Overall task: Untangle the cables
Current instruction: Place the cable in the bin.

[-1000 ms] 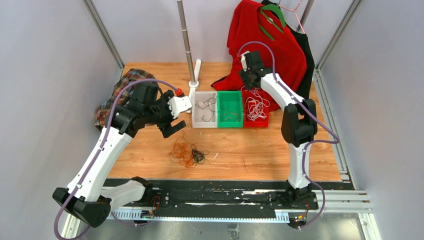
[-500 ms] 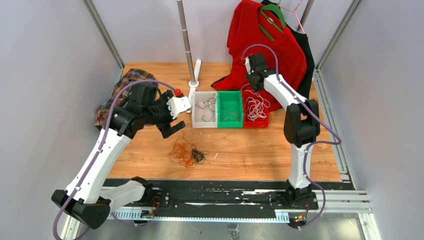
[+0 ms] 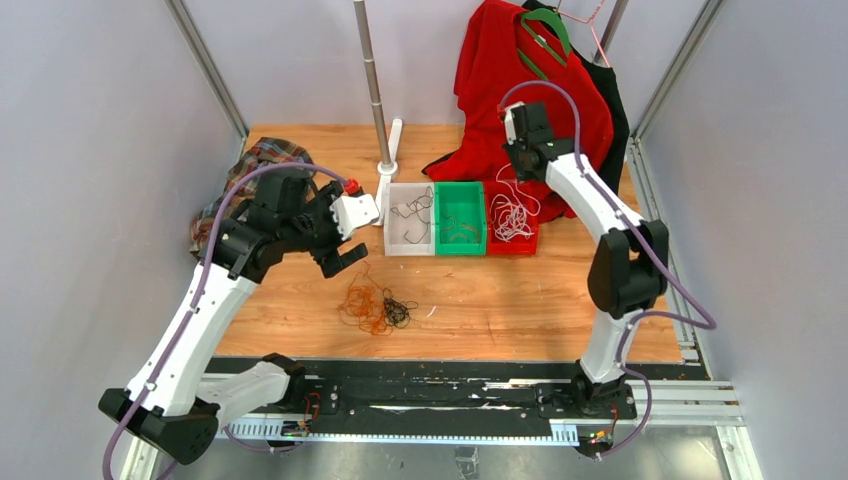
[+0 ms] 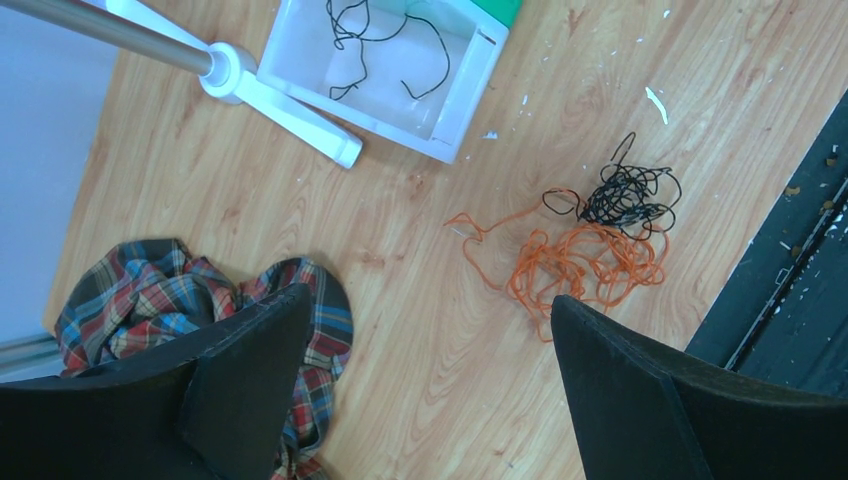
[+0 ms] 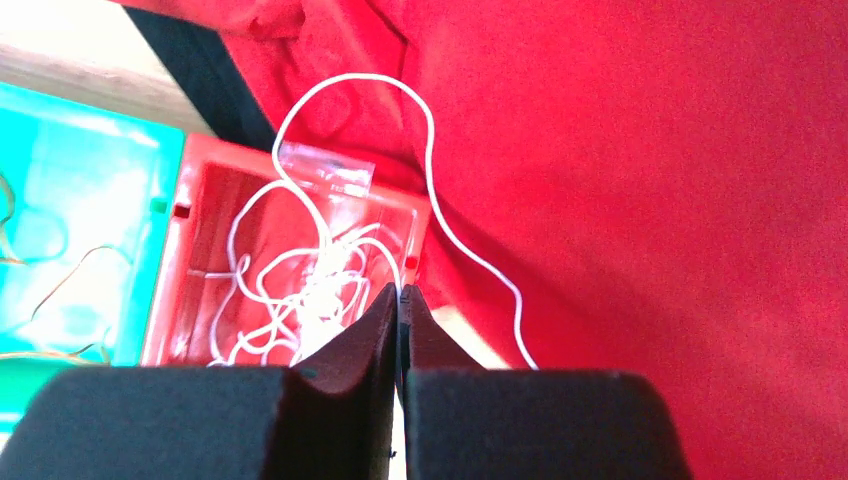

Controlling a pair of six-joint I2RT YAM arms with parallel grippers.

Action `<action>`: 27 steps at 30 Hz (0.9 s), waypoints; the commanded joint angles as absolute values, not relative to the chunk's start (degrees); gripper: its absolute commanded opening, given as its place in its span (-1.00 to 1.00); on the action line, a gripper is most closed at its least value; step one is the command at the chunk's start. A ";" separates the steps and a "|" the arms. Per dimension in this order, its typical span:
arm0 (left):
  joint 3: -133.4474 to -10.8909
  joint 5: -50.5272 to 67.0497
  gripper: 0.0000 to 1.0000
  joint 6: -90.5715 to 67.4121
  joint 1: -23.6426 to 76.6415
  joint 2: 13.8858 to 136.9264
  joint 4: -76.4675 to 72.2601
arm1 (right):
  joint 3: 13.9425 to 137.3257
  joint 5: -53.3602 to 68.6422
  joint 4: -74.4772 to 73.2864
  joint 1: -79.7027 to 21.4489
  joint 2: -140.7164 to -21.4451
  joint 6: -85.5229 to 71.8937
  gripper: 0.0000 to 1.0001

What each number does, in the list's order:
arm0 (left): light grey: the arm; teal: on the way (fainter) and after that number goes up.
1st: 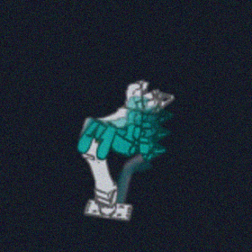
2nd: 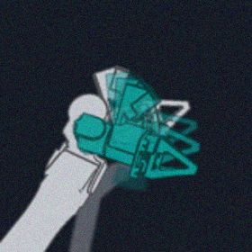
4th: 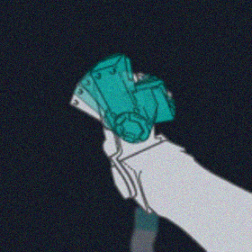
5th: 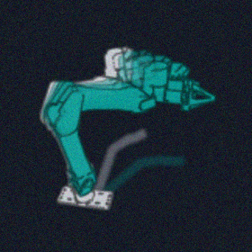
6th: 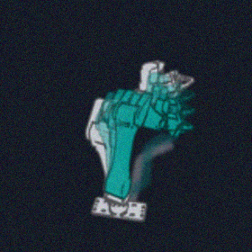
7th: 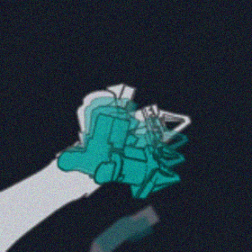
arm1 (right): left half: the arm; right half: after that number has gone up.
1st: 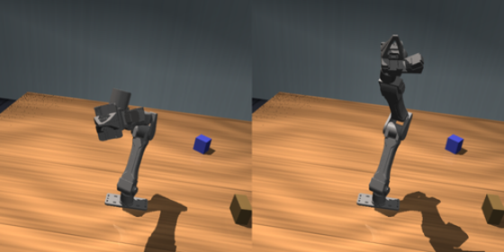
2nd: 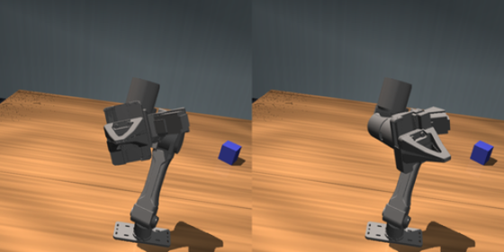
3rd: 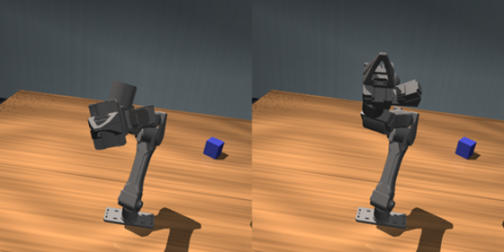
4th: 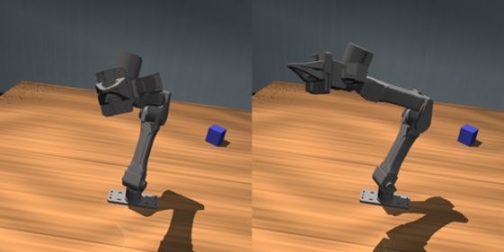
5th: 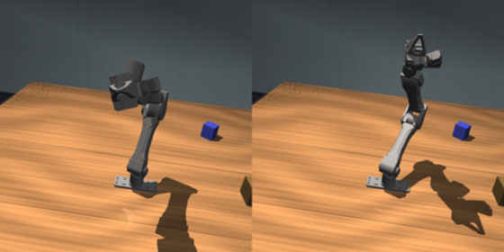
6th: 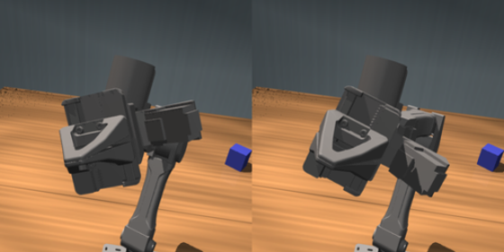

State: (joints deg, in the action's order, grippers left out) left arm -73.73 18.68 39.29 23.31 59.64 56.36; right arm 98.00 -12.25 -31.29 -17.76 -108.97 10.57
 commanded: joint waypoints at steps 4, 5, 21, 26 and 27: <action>-75.68 19.50 0.88 38.77 22.84 57.54 56.16 | 84.52 -8.59 -28.24 -20.25 -98.53 2.48 -0.99; -75.70 19.62 0.88 38.70 22.85 57.35 56.16 | 82.46 -8.02 -27.25 -20.96 -97.31 1.81 -0.99; -75.44 19.51 0.88 38.90 22.82 56.75 57.22 | 77.27 -9.53 -20.61 -23.37 -103.50 -1.13 -0.99; -74.16 18.86 0.91 39.59 22.85 57.85 57.22 | 79.72 -8.44 -19.32 -22.06 -108.36 -1.85 -0.99; -73.89 18.41 0.93 39.90 22.81 58.22 57.22 | 79.98 -8.25 -19.24 -21.91 -108.74 -2.27 -0.98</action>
